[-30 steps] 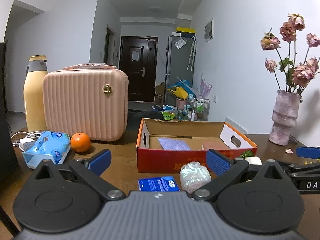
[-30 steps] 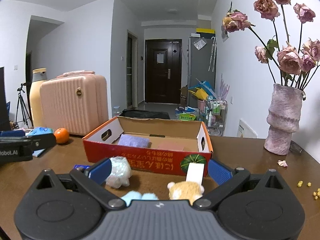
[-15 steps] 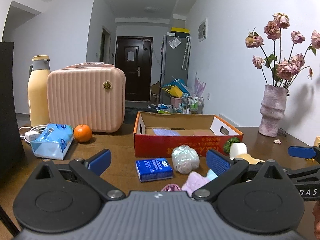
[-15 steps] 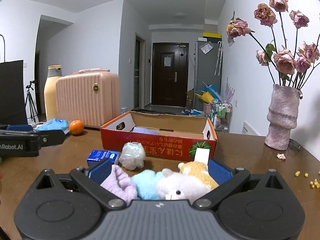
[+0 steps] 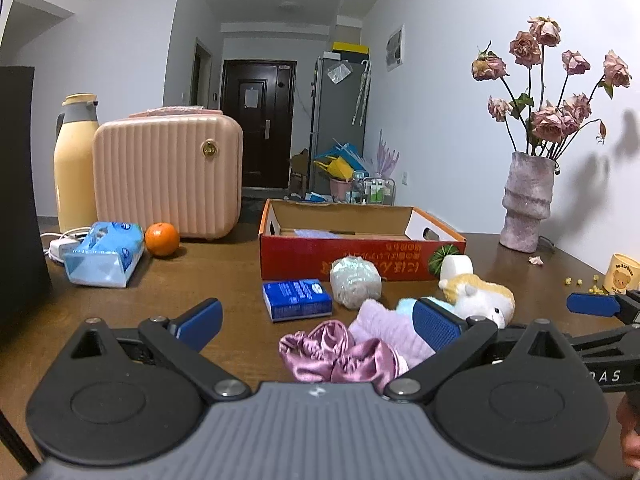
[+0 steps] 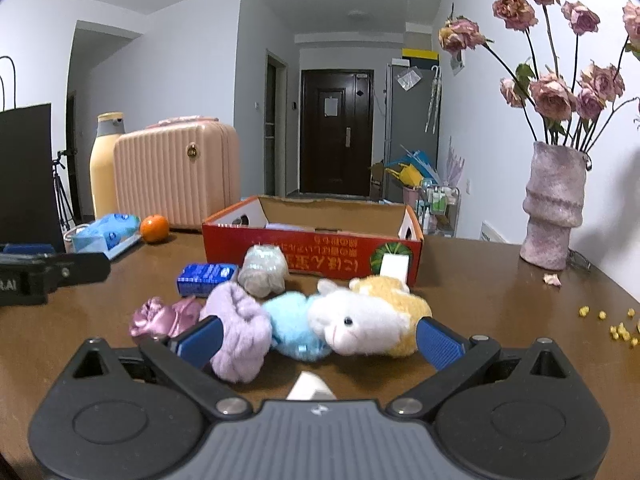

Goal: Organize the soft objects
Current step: 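Withdraw both tools from the box back toward the plush toys, then close the right gripper on the white triangular foam piece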

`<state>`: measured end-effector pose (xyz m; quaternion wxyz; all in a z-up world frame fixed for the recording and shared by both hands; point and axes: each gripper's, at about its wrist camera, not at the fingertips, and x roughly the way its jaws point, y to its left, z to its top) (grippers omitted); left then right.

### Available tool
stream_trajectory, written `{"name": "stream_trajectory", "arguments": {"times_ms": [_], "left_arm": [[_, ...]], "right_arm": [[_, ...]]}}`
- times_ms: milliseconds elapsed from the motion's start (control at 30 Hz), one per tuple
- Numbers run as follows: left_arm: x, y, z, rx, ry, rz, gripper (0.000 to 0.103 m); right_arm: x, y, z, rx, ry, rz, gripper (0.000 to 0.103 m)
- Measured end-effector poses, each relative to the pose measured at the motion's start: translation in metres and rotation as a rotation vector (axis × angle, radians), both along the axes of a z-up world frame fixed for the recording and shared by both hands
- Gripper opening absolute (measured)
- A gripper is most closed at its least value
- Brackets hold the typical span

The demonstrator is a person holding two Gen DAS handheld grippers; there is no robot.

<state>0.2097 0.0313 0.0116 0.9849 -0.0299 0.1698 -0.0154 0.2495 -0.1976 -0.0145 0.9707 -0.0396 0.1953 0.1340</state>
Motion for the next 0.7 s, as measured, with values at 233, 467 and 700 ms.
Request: {"name": "stream_trajectory", "arguments": {"times_ms": [233,467,700], "left_arm": [[-0.001,0.001,-0.002,-0.002,0.007,-0.002,0.103],[0.001,0.001,-0.003,-0.006,0.02,-0.012,0.103],[0.008,0.001,-0.008,-0.008,0.06,-0.011,0.103]], "right_arm": [[-0.004,0.006,-0.008,-0.033,0.017,0.016,0.103],[0.001,0.01,-0.013,-0.065,0.049,0.007,0.103],[0.016,0.017,-0.03,-0.096,0.142,0.021,0.096]]}}
